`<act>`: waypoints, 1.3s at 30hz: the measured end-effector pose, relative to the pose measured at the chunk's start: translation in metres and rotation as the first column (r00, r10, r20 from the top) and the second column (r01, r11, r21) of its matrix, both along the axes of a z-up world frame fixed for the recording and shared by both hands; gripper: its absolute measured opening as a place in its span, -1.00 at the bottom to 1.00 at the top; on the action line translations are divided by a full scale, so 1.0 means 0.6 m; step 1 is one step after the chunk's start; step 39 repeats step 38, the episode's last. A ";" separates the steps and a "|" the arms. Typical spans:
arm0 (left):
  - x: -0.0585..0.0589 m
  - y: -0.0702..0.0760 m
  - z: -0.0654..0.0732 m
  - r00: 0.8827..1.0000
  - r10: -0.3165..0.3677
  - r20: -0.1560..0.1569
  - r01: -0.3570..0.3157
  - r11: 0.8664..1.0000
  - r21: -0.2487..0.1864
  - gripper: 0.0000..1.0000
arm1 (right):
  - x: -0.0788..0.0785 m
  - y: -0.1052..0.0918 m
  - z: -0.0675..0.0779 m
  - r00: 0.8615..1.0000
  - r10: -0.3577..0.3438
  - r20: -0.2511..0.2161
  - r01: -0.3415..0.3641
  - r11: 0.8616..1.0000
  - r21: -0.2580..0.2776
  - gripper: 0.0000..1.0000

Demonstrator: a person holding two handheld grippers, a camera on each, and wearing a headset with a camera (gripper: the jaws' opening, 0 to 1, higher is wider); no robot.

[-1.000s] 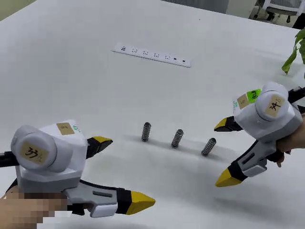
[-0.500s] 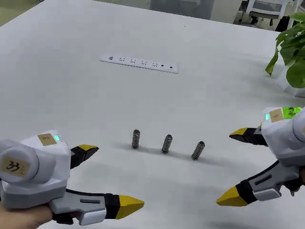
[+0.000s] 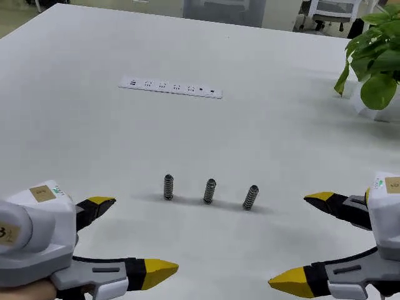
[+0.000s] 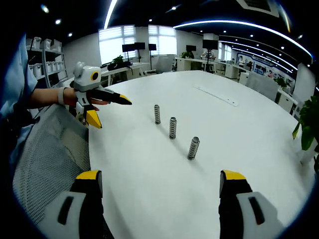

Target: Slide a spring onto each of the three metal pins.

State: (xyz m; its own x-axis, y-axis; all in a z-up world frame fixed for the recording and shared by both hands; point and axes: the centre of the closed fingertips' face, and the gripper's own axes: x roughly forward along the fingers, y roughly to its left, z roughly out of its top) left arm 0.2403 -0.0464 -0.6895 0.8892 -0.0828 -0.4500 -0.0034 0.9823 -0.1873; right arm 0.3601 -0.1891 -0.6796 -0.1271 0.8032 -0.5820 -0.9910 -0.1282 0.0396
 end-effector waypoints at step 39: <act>0.001 0.007 0.002 1.000 0.010 0.016 -0.011 0.999 0.031 1.00 | -0.012 -0.017 -0.014 0.977 -0.211 -0.014 0.212 0.971 0.113 0.99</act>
